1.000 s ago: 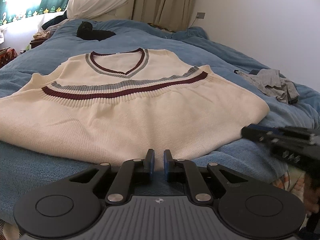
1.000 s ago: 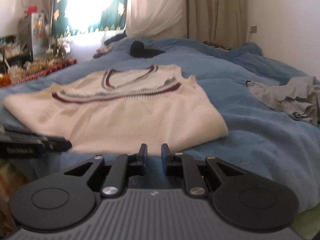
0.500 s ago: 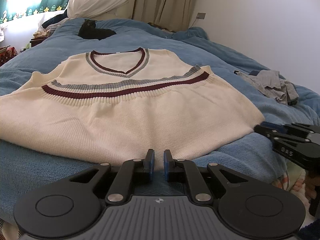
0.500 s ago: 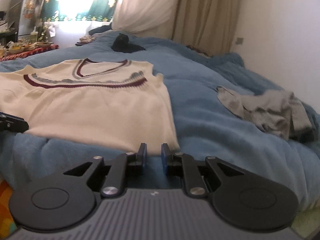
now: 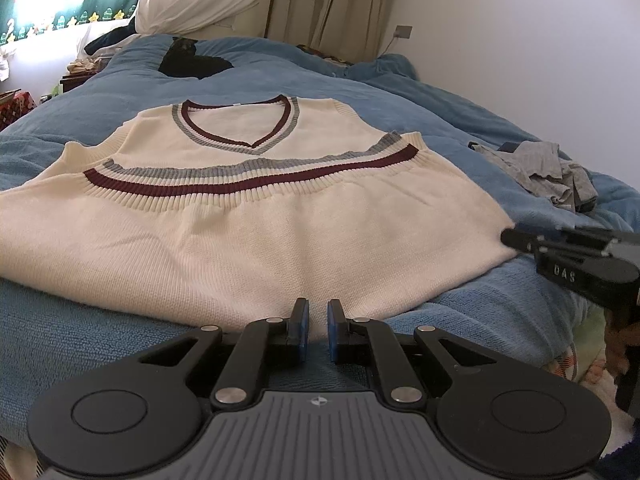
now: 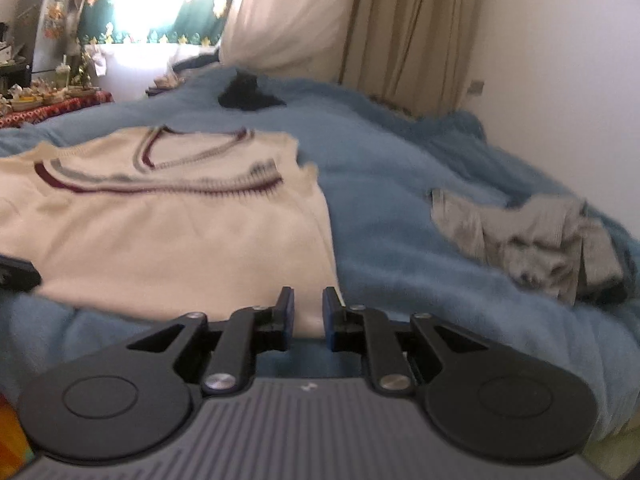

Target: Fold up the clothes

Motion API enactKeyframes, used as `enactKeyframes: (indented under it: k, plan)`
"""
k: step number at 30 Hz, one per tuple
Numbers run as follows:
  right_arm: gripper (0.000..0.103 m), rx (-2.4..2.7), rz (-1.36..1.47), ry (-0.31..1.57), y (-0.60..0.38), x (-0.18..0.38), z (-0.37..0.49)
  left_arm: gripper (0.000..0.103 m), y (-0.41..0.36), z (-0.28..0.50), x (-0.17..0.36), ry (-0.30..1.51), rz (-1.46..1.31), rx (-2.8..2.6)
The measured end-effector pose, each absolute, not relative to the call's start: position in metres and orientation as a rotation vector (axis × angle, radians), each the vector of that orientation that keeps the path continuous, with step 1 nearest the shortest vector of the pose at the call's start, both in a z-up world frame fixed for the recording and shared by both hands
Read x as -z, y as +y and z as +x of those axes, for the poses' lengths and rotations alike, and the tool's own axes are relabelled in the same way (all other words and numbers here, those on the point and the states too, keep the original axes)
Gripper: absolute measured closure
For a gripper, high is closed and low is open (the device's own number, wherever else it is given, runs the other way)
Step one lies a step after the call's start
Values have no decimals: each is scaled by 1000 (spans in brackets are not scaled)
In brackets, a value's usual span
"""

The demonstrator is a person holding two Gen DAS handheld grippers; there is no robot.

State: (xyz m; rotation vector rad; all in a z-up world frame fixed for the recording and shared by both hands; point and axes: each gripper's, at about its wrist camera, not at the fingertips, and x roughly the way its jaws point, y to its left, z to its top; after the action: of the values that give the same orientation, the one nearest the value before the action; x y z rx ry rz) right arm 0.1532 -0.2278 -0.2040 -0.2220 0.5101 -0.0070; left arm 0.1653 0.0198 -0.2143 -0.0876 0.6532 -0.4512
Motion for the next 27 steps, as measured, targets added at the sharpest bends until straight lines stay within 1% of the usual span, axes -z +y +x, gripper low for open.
enactKeyframes:
  k: [4,7,10,15,18,23,27]
  plan:
    - [88,11,-231,505,-226,199,141,93,20,165,215,651,-88,450]
    - [88,-19,-193,464,-223,189,131,93,20,166,215,651,-90,451]
    - [88,-77,-211,448,-206,188,134,93,20,166,215,652,-88,451]
    - [88,-113,-207,519,-186,206,148,93,19,164,214,652,-83,449]
    - [88,-117,-187,536,-189,212,142,93,18,164,215,650,-86,448]
    - [88,-136,-113,571,-199,204,128,93,19,163,215,647,-101,446]
    - [88,-184,-64,540,-191,190,117,93,21,164,215,647,-116,449]
